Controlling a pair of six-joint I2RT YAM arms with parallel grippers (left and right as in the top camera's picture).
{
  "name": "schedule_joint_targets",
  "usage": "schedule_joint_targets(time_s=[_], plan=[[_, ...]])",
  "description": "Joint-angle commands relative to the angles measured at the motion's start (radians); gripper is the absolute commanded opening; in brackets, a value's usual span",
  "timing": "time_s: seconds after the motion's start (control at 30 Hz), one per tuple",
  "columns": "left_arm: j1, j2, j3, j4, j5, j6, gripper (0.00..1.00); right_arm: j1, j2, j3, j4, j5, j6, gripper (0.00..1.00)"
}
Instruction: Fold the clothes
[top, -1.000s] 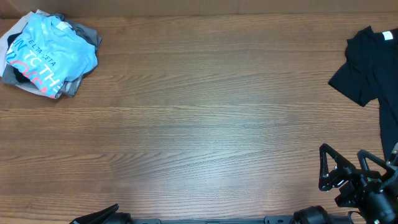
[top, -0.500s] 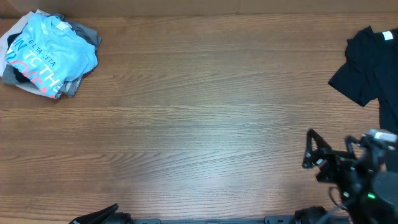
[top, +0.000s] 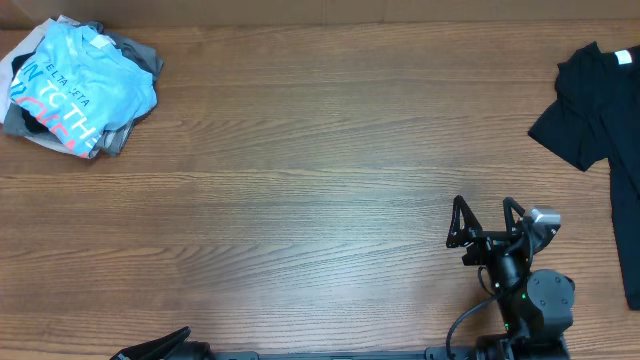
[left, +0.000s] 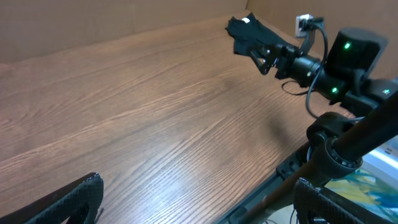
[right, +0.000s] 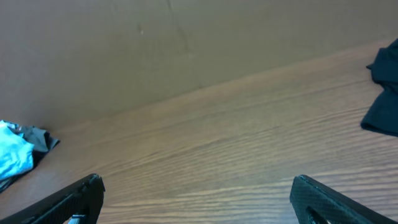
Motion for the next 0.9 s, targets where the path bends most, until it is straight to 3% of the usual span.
schedule_joint_targets(time_s=[0.0,0.27,0.63,0.87], plan=[[-0.005,0.015,0.0,0.002,-0.002,0.016,1.0,-0.039,-0.065,-0.063,0.043,-0.04,-0.007,1.0],[-0.005,0.015,0.0,0.002,-0.002,0.016,1.0,-0.121,-0.171,-0.127,0.053,-0.048,-0.008,1.0],[-0.005,0.015,0.0,0.002,-0.002,0.016,1.0,-0.139,-0.17,-0.208,0.235,-0.047,-0.008,1.0],[-0.005,0.015,0.0,0.002,-0.002,0.016,1.0,-0.139,-0.17,-0.206,0.216,-0.039,-0.012,1.0]])
